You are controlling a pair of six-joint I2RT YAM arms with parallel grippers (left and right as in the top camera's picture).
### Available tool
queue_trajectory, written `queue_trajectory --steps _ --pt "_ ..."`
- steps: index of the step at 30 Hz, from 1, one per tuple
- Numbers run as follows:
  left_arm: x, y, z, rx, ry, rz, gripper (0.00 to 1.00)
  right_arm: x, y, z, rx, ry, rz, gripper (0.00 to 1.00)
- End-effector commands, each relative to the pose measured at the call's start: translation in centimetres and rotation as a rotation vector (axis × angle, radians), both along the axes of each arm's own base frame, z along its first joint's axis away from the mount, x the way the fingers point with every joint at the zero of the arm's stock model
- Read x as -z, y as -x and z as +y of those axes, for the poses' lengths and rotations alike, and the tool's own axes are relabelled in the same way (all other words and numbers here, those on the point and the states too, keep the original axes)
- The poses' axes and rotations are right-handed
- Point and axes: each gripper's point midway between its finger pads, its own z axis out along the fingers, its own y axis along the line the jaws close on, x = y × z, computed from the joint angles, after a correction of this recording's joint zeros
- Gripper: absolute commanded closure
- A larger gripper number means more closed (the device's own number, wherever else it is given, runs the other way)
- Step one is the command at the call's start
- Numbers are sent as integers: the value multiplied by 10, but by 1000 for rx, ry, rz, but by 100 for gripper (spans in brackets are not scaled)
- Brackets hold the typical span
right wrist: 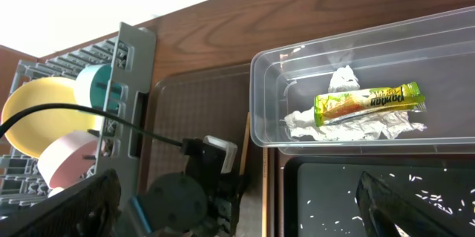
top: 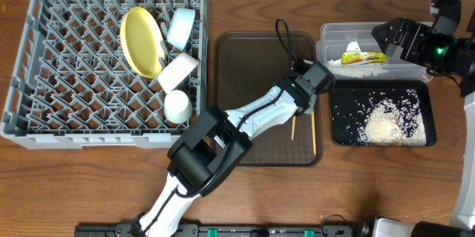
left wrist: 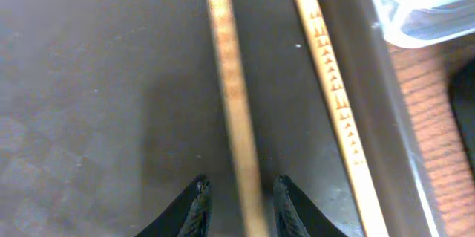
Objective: Sort waste into correct bins and load items into the dishwasher
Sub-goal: 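Carry the chopsticks left and drop them into the dish rack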
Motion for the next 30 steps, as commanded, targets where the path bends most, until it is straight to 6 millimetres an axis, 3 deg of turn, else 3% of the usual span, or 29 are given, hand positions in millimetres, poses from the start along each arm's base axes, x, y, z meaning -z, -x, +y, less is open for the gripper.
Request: queue_trajectory --steps 1,4,6,7,12,17,21,25,27,28,30 --pt "17 0 15 -38 -98 -28 71 -3 -1 0 6 -1 -4 1" --pt "17 0 21 -42 -130 -32 73 -3 -1 0 6 -1 -4 1" --pt "17 -1 25 -36 -159 -40 81 -3 -1 0 6 -1 -4 1" --pt "17 0 25 -25 -164 -40 91 -3 -1 0 6 -1 -4 1" --pt "10 0 25 -17 -171 -38 93 -3 -1 0 6 -1 -4 1" --pt "-31 -3 23 32 -150 -88 93 -3 -1 -1 7 -1 -4 1" --pt "-90 -5 33 119 -159 -157 92 -3 -1 -1 9 -1 -4 1" --pt "-163 -5 74 72 -126 -206 92 -3 -1 -1 8 -1 -4 1" --pt "-202 -3 112 12 -110 -228 92 -3 -1 -1 8 -1 -4 1" --pt "-225 -1 144 -43 -106 -237 93 -3 -1 -1 8 -1 -4 1" --pt "-246 1 188 -124 -110 -239 92 -3 -1 -1 8 -1 -4 1"
